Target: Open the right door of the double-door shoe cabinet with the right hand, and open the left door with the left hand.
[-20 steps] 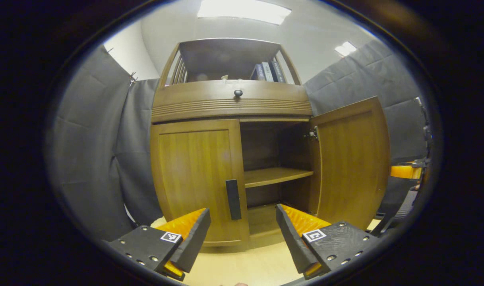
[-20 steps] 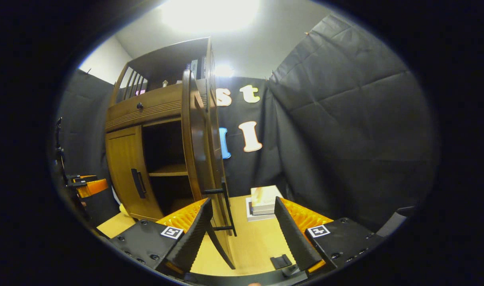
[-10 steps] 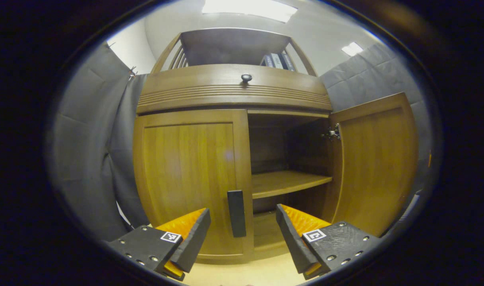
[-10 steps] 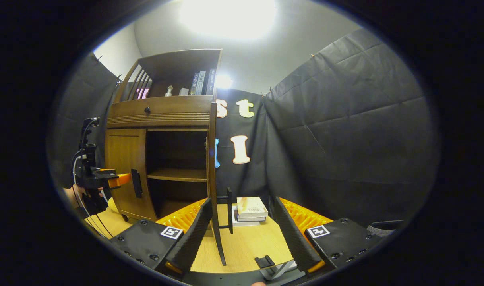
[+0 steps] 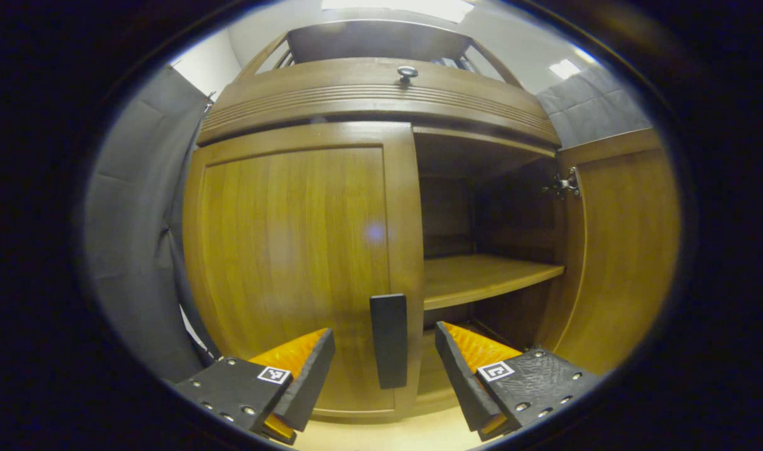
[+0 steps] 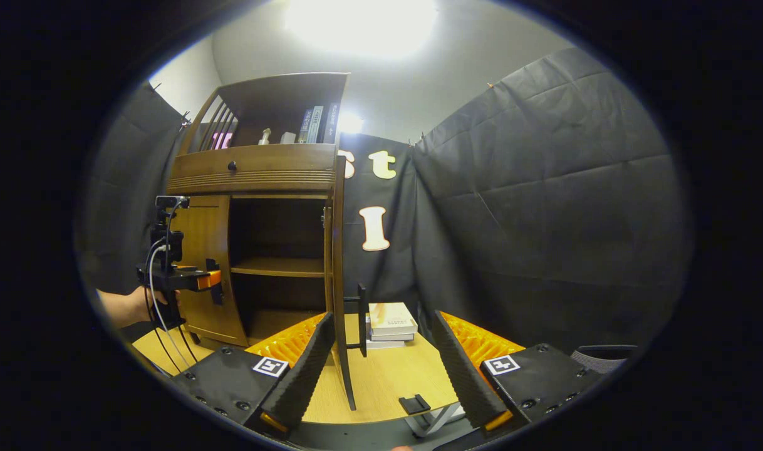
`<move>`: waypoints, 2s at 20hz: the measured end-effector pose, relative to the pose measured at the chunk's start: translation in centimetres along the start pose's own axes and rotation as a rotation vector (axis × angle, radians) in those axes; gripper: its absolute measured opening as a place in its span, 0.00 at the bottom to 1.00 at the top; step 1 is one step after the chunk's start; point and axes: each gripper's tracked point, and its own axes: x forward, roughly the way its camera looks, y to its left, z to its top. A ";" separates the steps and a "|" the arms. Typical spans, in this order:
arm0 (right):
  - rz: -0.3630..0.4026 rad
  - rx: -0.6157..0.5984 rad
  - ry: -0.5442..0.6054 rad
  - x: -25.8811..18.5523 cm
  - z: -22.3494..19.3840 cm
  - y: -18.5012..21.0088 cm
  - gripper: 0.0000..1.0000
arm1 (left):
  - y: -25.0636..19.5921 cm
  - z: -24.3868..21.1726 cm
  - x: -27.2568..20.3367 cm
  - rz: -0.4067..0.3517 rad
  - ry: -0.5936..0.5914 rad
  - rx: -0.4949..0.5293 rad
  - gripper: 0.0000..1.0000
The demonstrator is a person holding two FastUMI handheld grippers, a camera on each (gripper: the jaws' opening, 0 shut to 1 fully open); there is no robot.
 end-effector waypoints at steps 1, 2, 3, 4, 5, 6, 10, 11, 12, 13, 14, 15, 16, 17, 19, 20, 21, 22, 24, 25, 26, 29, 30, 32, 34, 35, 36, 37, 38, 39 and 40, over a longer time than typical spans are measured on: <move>0.005 -0.001 0.001 0.1 0.0 0.2 0.98 | 0.1 0.1 0.3 0.008 -0.009 -0.004 0.95; 0.012 -0.003 0.002 0.0 0.0 0.5 0.98 | 0.3 0.2 0.6 0.021 -0.021 -0.007 0.88; 0.016 -0.008 0.004 0.0 0.0 0.7 0.98 | 0.3 0.2 0.9 0.029 -0.020 -0.007 0.81; 0.019 -0.015 0.005 0.1 0.0 0.9 0.92 | 0.3 -0.1 0.7 0.030 -0.010 -0.007 0.74; 0.026 -0.020 0.008 0.2 -0.1 1.2 0.92 | 0.2 -0.2 0.6 0.015 -0.004 -0.007 0.76; 0.034 -0.022 0.010 0.3 -0.1 1.5 0.98 | -0.7 -0.5 1.3 -0.010 -0.009 -0.030 0.64; 0.061 -0.015 0.002 0.6 0.1 2.4 0.98 | -1.2 -0.1 1.4 0.000 -0.020 0.011 0.27; 0.068 -0.012 0.000 0.7 0.1 2.7 0.98 | -1.1 0.0 1.0 -0.001 -0.020 -0.005 0.25; 0.074 -0.011 0.000 0.8 0.0 2.8 0.98 | -1.2 -0.1 0.9 -0.004 -0.017 -0.018 0.24; 0.078 -0.010 0.001 0.9 -0.1 2.9 0.98 | -1.1 0.1 0.2 -0.004 -0.018 -0.026 0.23; 0.085 -0.007 0.003 0.9 -0.1 3.1 0.98 | -1.1 -0.1 -0.4 -0.008 -0.026 -0.025 0.22; 0.091 -0.001 0.003 1.2 -0.1 3.3 0.98 | -1.0 -0.2 -1.1 -0.014 -0.029 -0.018 0.21; 0.100 0.007 0.001 1.4 -0.1 3.5 0.98 | -0.9 -0.2 -1.8 -0.020 -0.034 -0.019 0.20; 0.110 0.014 0.001 1.7 -0.1 3.9 0.98 | -0.8 -0.1 -2.2 -0.025 -0.033 -0.023 0.20; 0.133 0.022 0.004 2.2 -0.4 4.6 0.98 | -0.6 -0.3 -3.7 -0.034 -0.030 -0.029 0.20; 0.143 0.022 0.003 2.4 -0.3 5.0 0.98 | -0.5 -0.2 -4.3 -0.037 -0.029 -0.031 0.20; 0.156 0.022 0.001 2.6 -0.2 5.3 0.98 | -0.2 -0.3 -5.4 -0.040 -0.028 -0.036 0.20; 0.170 0.022 -0.001 2.8 -0.2 5.8 0.98 | 0.1 -0.2 -6.1 -0.044 -0.027 -0.039 0.20; 0.197 0.016 -0.003 3.4 -0.3 6.8 0.98 | 0.6 -0.3 -7.8 -0.049 -0.027 -0.053 0.17; 0.210 0.014 -0.006 3.5 -0.3 7.3 0.98 | 0.9 -0.4 -8.6 -0.050 -0.027 -0.054 0.20; 0.224 0.012 -0.006 3.6 -0.3 7.7 0.98 | 1.3 -0.3 -9.4 -0.051 -0.027 -0.052 0.20; 0.261 0.010 -0.006 4.3 -0.2 9.3 0.98 | 1.7 0.0 -10.2 -0.056 -0.021 -0.054 0.17; 0.274 0.012 -0.002 4.6 -0.2 9.9 0.98 | 2.0 0.2 -10.5 -0.056 -0.019 -0.062 0.14; 0.300 0.022 0.005 5.0 -0.4 11.1 0.98 | 2.6 0.3 -11.8 -0.050 -0.014 -0.072 0.20; 0.325 0.025 0.010 5.4 -0.7 12.3 0.98 | 3.4 0.7 -12.5 -0.042 -0.014 -0.083 0.20; 0.335 0.022 0.010 5.5 -0.8 12.9 0.98 | 3.9 0.4 -13.3 -0.038 -0.010 -0.092 0.20; 0.346 0.018 0.012 5.4 -0.9 13.4 0.98 | 4.4 0.3 -14.0 -0.034 -0.005 -0.099 0.20; 0.356 0.015 0.012 5.6 -1.0 14.0 0.98 | 4.9 -0.1 -15.2 -0.032 -0.001 -0.112 0.20; 0.367 0.014 0.013 5.6 -1.0 14.3 0.98 | 5.4 -0.4 -15.9 -0.031 0.003 -0.123 0.19; 0.377 0.014 0.013 5.8 -1.0 14.8 0.93 | 5.9 -0.7 -16.6 -0.032 0.006 -0.129 0.18; 0.387 0.015 0.016 5.9 -1.1 15.4 0.98 | 6.3 -0.7 -17.2 -0.035 0.007 -0.131 0.16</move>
